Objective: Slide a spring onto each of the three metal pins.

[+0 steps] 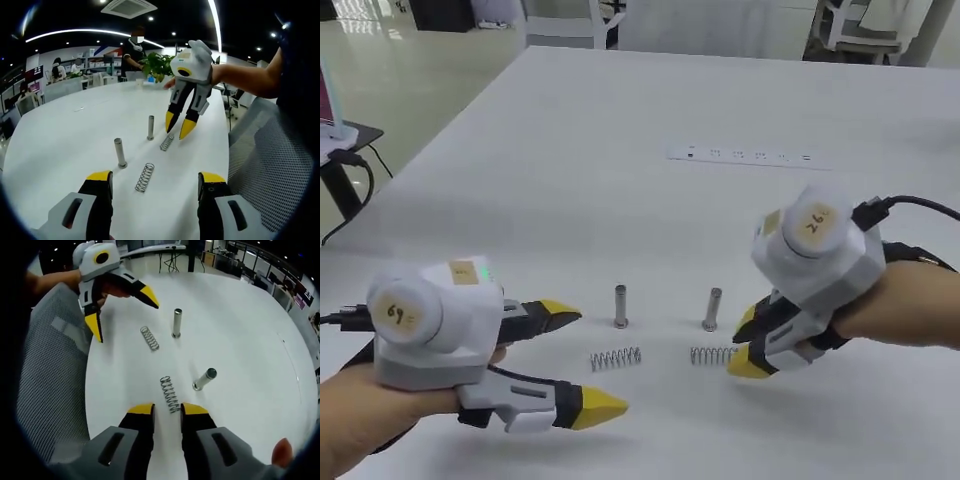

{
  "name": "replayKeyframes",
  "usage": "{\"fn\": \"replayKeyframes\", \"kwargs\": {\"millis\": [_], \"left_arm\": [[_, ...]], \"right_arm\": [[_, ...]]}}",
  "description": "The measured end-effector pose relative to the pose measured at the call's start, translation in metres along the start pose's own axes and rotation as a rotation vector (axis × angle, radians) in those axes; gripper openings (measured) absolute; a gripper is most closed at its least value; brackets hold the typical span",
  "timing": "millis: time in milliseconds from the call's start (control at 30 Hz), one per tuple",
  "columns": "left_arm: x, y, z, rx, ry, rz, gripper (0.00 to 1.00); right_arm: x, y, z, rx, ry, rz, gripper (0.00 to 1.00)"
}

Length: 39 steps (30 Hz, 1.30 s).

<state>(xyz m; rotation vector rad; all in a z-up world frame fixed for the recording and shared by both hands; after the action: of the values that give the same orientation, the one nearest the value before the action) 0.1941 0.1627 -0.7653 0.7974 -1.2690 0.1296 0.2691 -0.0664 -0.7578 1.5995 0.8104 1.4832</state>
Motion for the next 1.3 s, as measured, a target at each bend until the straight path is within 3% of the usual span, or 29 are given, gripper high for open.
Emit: {"fn": "replayKeyframes", "kwargs": {"millis": [700,1300], "left_arm": [[-0.001,0.0,-0.001,0.0,0.004,0.003,0.65],[0.001,0.002,0.001,0.002,0.003,0.006,0.64]], "right_arm": [[-0.003,-0.014,0.002,0.006,0.049,-0.04,0.12],[-0.002,-0.011,0.0,-0.001,0.085,-0.039,0.08]]}}
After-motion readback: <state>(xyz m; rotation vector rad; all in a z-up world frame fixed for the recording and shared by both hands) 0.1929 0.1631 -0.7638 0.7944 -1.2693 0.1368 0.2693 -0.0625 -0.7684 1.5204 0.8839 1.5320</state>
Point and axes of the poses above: the centre of the closed fingertips' face, and the gripper's own axes: y roughly backward along the fingers, z roughly to its right, x roughly out of its top, the point moved 10 cm from there along y, roughly backward along the fingers, and after that the axes turned 1 degree about y, right-handed, at the moved point
